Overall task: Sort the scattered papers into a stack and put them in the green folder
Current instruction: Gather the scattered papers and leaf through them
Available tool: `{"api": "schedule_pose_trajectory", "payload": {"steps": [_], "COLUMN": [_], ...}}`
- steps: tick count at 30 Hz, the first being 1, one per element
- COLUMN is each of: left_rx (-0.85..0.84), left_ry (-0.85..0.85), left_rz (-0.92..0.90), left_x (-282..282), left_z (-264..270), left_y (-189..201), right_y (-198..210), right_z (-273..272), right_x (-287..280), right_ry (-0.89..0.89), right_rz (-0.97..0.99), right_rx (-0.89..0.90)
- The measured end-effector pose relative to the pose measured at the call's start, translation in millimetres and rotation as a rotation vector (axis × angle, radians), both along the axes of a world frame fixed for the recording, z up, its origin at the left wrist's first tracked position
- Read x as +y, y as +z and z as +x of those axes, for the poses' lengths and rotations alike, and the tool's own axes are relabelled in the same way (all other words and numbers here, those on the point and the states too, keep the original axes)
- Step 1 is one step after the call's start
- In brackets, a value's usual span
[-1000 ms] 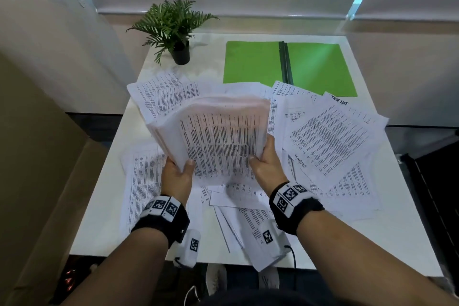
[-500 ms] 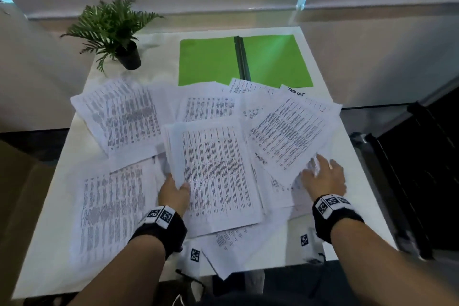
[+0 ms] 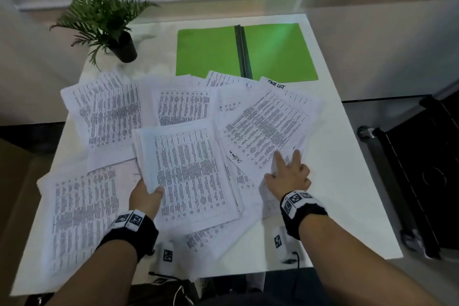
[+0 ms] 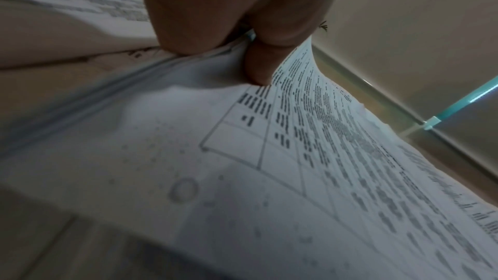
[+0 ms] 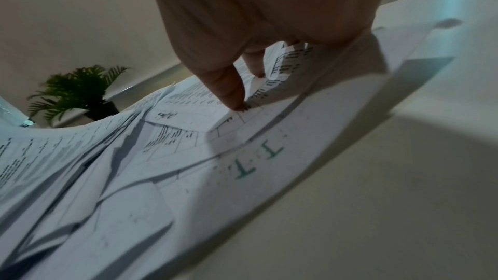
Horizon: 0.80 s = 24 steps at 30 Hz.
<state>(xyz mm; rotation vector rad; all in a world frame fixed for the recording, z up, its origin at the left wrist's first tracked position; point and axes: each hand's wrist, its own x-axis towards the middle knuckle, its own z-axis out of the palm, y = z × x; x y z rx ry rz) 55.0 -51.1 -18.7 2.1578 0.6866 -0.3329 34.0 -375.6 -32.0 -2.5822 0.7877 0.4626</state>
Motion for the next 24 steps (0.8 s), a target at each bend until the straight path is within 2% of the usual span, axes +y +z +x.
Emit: {"api": "schedule_pose_trajectory", "payload": {"steps": [5, 8, 9, 10, 11, 12, 13, 14, 16, 18, 21, 24], "left_rx": [-0.036, -0.129, -0.159, -0.183, -0.203, -0.213, -0.216, -0.213, -0.204, -0.178, -0.089, 0.037], "left_ry": [0.040, 0.063, 0.060, 0.046, 0.018, -0.009, -0.037, -0.066, -0.100, -0.135, -0.213, -0.318], "left_rz": [-0.027, -0.073, -0.097, -0.125, -0.163, -0.213, -0.271, -0.331, -0.400, -0.443, -0.506, -0.570], "left_x": [26, 29, 26, 21, 13, 3, -9, -23, -49, -84, -135, -188], "left_z": [0, 4, 5, 5, 6, 7, 7, 7, 7, 0, -14, -34], "left_y": [8, 24, 30, 38, 44, 50, 54, 57, 58, 52, 35, 15], "right_y": [9, 26, 35, 45, 55, 64, 71, 75, 74, 69, 53, 40], "right_z": [9, 14, 15, 14, 12, 8, 4, -1, -7, -20, -43, -72], "right_x": [24, 37, 45, 52, 59, 66, 69, 68, 62, 36, -18, -76], "right_ry": [-0.012, 0.080, 0.140, 0.196, 0.215, 0.195, 0.172, 0.139, 0.004, -0.163, -0.254, -0.328], "right_rz": [-0.005, -0.072, 0.002, 0.165, 0.409, 0.674, 0.858, 0.929, 0.865, 0.675, 0.462, 0.372], "right_rx": [0.099, -0.044, -0.105, -0.157, -0.188, -0.187, -0.181, -0.188, -0.254, -0.344, -0.351, -0.327]}}
